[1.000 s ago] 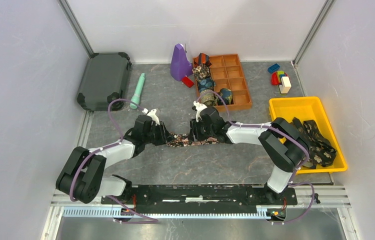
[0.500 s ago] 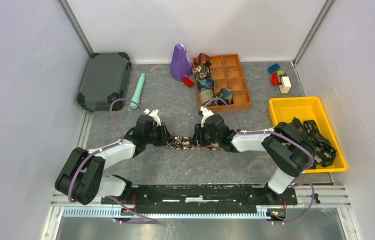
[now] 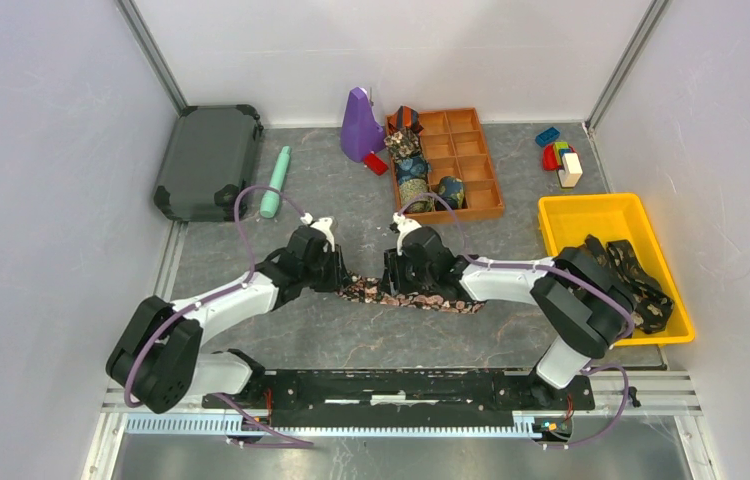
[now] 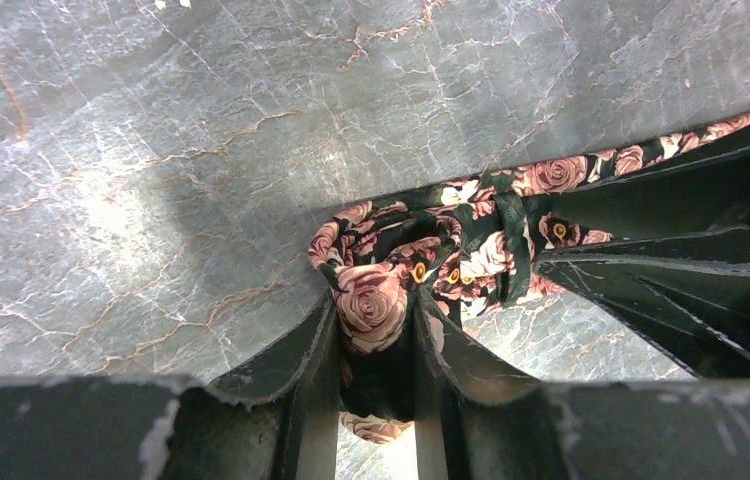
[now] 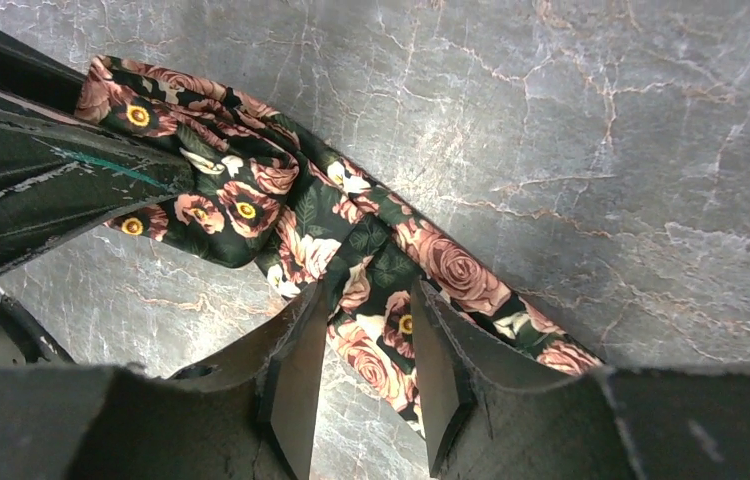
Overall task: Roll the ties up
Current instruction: Roll the tie at the center of the board.
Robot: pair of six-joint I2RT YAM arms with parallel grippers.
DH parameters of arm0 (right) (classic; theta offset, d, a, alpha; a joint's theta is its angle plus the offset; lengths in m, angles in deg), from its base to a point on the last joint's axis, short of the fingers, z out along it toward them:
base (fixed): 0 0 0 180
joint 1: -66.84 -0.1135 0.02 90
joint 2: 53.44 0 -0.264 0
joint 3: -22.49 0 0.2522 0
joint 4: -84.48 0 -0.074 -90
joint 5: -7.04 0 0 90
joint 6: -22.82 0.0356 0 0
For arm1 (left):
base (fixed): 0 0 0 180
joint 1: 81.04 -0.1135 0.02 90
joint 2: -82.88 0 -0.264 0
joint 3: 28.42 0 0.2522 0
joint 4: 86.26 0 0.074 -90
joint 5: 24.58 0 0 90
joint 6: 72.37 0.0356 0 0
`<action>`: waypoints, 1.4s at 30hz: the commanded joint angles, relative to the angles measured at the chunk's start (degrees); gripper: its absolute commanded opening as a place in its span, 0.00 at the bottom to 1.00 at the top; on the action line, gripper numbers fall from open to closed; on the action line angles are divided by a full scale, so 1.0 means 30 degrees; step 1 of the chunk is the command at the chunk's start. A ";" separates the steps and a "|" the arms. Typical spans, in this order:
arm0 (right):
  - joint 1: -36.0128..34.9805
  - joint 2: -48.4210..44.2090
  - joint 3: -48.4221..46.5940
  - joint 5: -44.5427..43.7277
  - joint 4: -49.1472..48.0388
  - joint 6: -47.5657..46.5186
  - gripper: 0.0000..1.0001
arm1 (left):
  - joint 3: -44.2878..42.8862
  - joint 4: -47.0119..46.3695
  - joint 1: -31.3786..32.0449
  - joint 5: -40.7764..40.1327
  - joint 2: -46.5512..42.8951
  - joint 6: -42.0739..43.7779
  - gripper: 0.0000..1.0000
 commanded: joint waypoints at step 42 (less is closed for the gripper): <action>-0.0234 0.3251 -0.0939 0.4098 -0.6526 0.2217 0.21 | -0.5995 0.7052 0.5167 -0.9289 0.2317 0.0842 0.26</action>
